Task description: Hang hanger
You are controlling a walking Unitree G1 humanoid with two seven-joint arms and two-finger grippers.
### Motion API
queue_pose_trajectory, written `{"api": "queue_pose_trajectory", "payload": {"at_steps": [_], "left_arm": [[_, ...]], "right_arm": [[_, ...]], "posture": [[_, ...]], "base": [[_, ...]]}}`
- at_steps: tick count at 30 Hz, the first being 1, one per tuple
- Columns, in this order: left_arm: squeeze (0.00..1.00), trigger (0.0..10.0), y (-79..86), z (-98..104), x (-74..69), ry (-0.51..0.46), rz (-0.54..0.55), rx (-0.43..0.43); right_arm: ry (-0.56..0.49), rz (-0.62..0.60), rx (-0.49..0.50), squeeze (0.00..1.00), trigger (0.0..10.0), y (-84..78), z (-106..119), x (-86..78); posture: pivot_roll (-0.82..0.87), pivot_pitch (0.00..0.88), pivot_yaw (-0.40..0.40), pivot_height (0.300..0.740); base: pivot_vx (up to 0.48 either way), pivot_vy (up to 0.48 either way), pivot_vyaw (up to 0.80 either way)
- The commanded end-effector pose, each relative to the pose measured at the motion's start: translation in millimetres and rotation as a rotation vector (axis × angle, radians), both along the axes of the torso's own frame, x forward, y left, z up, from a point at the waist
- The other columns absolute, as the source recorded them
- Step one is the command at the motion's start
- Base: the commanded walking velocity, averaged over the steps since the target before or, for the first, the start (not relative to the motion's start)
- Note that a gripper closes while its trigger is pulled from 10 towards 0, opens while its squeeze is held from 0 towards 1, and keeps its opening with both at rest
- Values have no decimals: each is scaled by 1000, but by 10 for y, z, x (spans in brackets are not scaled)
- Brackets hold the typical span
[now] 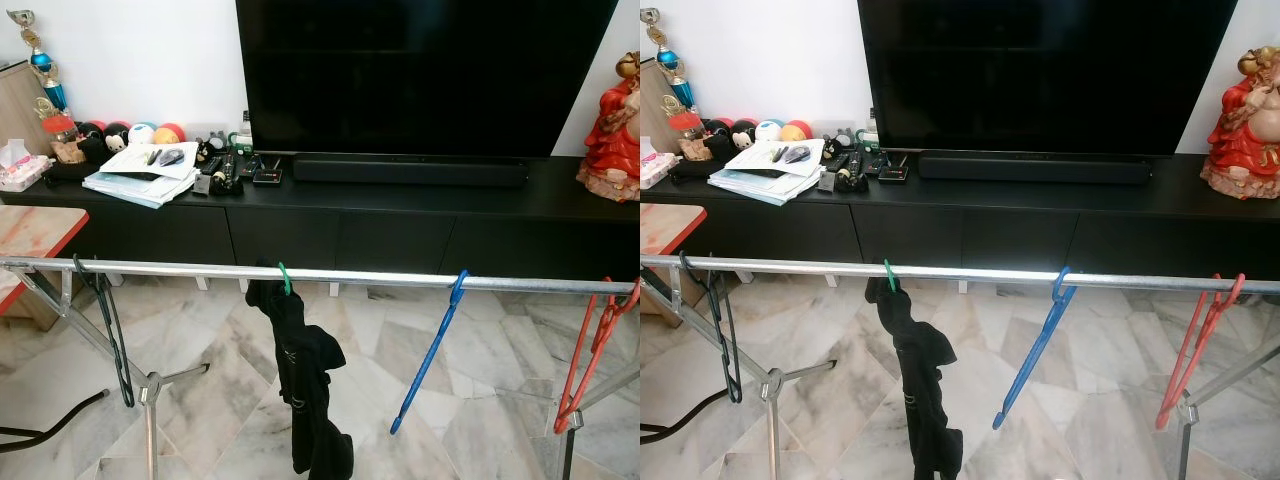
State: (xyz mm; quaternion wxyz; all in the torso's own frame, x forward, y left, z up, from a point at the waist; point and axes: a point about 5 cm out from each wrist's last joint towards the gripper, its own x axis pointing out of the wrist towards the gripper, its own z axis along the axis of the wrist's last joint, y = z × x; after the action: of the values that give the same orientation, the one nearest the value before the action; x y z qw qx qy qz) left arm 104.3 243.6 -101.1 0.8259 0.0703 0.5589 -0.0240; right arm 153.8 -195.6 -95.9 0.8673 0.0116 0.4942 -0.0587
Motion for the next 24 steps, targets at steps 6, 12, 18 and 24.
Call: {"api": "queue_pose_trajectory", "payload": {"at_steps": [6,12,18,24], "left_arm": [[0,10000,-8,-6,-14,1,3,-1],[0,10000,-3,-5,-17,2,3,-1],[0,10000,2,-5,-20,4,2,0],[0,10000,4,-4,-21,5,1,0]], "right_arm": [[18,20,-12,0,10000,-36,-16,-54],[23,16,-8,0,10000,-34,-23,-72],[26,22,0,1000,10000,-22,-32,-93],[35,22,-5,1000,10000,-26,-43,-126]], "posture": [[66,0,25,740],[67,0,28,740],[67,0,30,740],[69,0,32,740]], "base": [[-121,0,0],[-242,0,0],[-246,0,0],[-244,0,0]]}}
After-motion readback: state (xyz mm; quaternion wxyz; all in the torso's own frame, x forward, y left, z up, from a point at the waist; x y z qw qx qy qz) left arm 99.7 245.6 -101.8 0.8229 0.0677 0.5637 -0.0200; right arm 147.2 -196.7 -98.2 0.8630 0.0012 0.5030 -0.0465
